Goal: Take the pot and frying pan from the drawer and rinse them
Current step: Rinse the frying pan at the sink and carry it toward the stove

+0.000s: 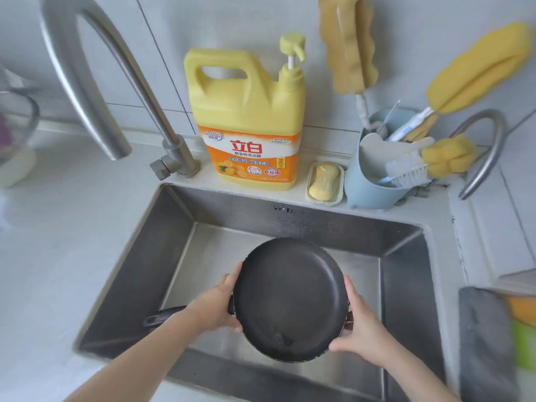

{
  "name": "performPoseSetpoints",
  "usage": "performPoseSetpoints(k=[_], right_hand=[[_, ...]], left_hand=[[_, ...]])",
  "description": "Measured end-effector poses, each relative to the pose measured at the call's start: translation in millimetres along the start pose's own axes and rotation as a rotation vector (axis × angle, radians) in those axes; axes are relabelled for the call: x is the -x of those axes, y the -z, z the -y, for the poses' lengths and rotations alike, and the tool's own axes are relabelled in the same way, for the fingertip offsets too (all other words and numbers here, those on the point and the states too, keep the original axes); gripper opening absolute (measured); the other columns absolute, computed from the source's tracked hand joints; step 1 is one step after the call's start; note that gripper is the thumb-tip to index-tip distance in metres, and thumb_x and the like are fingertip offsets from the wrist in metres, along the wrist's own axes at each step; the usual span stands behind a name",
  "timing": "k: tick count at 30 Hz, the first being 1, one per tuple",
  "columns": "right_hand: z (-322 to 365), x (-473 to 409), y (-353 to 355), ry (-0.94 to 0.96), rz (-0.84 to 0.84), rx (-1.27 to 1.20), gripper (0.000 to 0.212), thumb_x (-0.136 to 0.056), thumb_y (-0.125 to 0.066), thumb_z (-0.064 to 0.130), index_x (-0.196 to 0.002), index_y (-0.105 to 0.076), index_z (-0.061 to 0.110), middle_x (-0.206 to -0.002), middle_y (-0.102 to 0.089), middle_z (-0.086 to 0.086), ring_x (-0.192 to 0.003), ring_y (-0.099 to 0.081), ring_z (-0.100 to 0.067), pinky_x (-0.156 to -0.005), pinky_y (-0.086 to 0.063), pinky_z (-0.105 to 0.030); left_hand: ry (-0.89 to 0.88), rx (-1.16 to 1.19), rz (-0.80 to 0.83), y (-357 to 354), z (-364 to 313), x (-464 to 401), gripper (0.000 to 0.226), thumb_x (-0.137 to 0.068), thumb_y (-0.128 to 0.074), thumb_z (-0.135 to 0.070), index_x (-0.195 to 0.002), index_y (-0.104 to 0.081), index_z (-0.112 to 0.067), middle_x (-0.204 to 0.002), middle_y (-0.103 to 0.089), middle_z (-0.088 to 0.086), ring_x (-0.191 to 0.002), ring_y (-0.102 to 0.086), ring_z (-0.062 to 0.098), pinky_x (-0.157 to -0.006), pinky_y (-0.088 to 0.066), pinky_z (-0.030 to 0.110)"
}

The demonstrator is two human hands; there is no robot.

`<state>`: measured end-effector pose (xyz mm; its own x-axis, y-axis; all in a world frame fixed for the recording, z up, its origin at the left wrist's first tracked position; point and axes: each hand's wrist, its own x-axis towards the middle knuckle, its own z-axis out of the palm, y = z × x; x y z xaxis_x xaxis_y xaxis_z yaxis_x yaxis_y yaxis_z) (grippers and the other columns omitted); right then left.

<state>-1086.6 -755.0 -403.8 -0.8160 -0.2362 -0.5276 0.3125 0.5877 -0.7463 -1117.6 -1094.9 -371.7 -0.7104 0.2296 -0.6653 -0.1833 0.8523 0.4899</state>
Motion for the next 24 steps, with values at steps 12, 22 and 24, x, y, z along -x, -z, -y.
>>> performPoseSetpoints(k=[12,22,24], right_hand=[[112,90,51,0.172,-0.152,0.084,0.141,-0.054,-0.089,0.035,-0.142,0.017,0.064,-0.147,-0.026,0.020,-0.122,-0.050,-0.008,-0.104,-0.045,-0.027],[168,151,98,0.407,-0.369,0.154,0.141,-0.052,-0.089,0.040,-0.142,0.015,0.066,-0.140,-0.033,0.027,-0.114,-0.053,0.002,-0.100,-0.047,-0.028],[178,157,111,0.484,-0.403,0.172,0.141,-0.052,-0.089,0.040,-0.144,0.015,0.063,-0.147,-0.025,0.031,-0.121,-0.047,0.006,-0.102,-0.042,-0.025]], left_hand=[[-0.317,0.000,-0.322,58,-42,97,0.140,-0.063,-0.090,-0.031,-0.148,0.021,-0.048,-0.156,0.000,-0.033,-0.123,-0.049,0.002,-0.098,-0.046,0.026],[-0.565,-0.062,-0.677,104,-106,178,0.134,-0.056,-0.090,-0.050,-0.149,0.005,-0.056,-0.151,-0.008,-0.043,-0.123,-0.051,-0.003,-0.089,-0.053,0.033],[-0.592,-0.093,-0.775,110,-118,191,0.133,-0.056,-0.089,-0.057,-0.150,0.006,-0.054,-0.148,-0.006,-0.047,-0.117,-0.047,-0.011,-0.084,-0.049,0.025]])
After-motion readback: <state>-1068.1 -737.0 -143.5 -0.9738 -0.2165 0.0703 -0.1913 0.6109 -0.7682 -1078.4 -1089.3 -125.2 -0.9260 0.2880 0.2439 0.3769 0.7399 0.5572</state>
